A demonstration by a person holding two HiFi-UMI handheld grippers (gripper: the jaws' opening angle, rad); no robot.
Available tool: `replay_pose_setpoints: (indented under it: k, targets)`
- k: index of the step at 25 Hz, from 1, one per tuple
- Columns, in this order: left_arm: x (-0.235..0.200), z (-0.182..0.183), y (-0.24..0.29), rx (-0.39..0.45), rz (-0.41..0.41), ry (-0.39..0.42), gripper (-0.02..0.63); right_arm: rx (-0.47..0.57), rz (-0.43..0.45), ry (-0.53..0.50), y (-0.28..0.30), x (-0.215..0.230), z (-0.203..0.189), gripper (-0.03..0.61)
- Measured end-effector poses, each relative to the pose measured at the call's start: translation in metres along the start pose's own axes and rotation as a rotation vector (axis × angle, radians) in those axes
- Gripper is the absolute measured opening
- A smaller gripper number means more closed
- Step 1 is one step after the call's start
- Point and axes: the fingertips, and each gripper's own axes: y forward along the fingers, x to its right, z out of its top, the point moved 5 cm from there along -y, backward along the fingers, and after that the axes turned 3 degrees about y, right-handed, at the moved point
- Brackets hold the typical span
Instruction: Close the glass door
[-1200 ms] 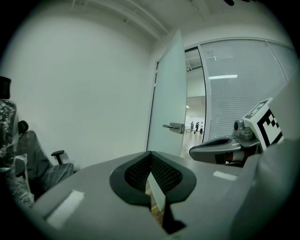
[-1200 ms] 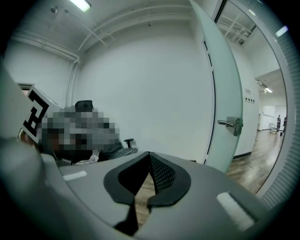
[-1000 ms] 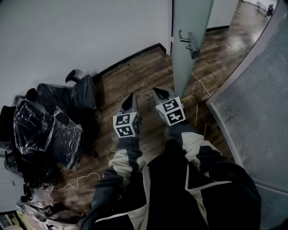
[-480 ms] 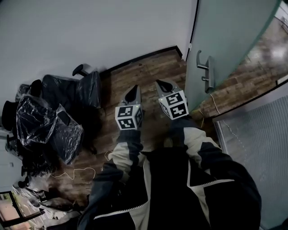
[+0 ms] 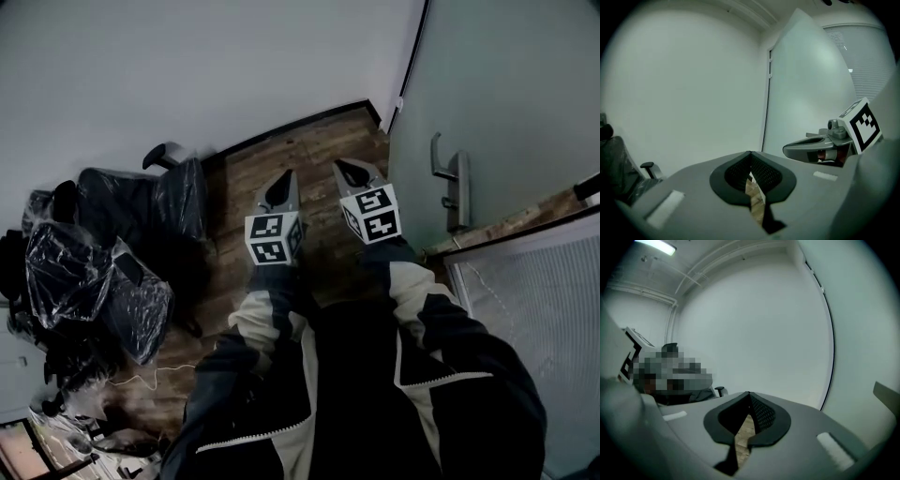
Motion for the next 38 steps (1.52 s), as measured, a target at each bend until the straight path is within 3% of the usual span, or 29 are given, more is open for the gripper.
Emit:
replay_pose_setpoints:
  k: [4, 13, 19, 27, 33, 38]
  targets:
    - [-0.024, 0.012, 0.057, 0.015, -0.109, 0.024, 0.000, -0.013, -0.091, 0.025, 0.039, 0.026, 0.009, 0.005]
    - [-0.055, 0.048, 0.153, -0.008, -0.438, 0.150, 0.000, 0.004, -0.397, 0.134, 0.079, 0.071, 0.044, 0.005]
    - [0.022, 0.053, 0.185, -0.012, -0.717, 0.196, 0.000, 0.018, -0.634, 0.209, 0.022, 0.103, 0.023, 0.005]
    - [0.149, 0.030, 0.165, -0.074, -1.121, 0.260, 0.000, 0.034, -1.021, 0.364, -0.111, 0.096, -0.028, 0.005]
    - [0.182, 0.016, 0.146, -0.083, -1.235, 0.257, 0.000, 0.004, -1.159, 0.385, -0.159, 0.075, -0.047, 0.005]
    - [0.189, 0.021, 0.134, -0.065, -1.277, 0.264, 0.000, -0.020, -1.176, 0.361, -0.162, 0.064, -0.040, 0.005]
